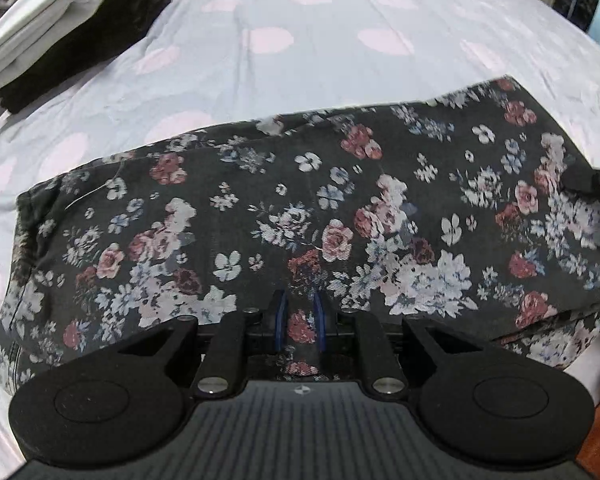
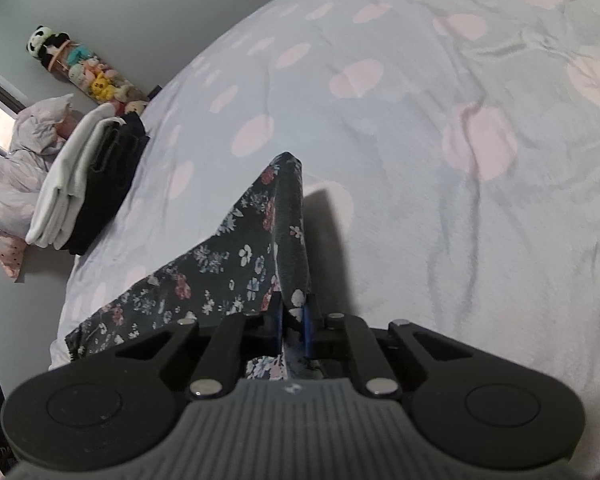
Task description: Fold clothes
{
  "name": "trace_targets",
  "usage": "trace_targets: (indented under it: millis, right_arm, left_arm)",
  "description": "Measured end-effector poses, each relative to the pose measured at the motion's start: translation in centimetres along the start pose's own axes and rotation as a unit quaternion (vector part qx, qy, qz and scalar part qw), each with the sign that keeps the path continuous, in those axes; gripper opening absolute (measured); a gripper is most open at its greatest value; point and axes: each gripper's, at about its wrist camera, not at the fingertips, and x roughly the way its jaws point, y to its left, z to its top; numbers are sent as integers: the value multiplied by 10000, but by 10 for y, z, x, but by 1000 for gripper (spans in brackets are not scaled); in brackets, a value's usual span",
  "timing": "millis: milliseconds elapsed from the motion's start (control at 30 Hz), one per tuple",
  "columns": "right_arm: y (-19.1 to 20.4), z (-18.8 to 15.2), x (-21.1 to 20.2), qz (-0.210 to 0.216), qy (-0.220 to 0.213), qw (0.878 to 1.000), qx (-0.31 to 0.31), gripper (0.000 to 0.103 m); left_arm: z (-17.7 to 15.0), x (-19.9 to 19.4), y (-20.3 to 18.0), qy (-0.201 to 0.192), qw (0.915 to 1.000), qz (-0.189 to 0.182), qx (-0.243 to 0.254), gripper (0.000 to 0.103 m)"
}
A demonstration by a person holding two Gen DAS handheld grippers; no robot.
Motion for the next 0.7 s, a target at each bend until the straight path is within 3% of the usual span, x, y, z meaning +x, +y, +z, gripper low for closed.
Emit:
trace_targets:
  millis: [233, 433, 567, 700]
  right_arm:
    - [18, 2, -14, 305, -56, 9994, -167, 9]
    - [68, 11, -27, 786, 246, 9965, -135, 9]
    - [122, 13, -25, 1111, 448, 9925, -249, 9]
    - [174, 7, -5, 1391, 668, 9875, -325, 9]
  left_arm:
    - [10, -39, 40, -289, 9976, 84, -622, 18]
    - [11, -65, 96, -580, 9902, -9, -1273, 18]
    - [0, -70, 131, -685, 9810, -212, -1804, 18]
    - [-11, -75, 164, -810, 9666, -437, -2392, 18]
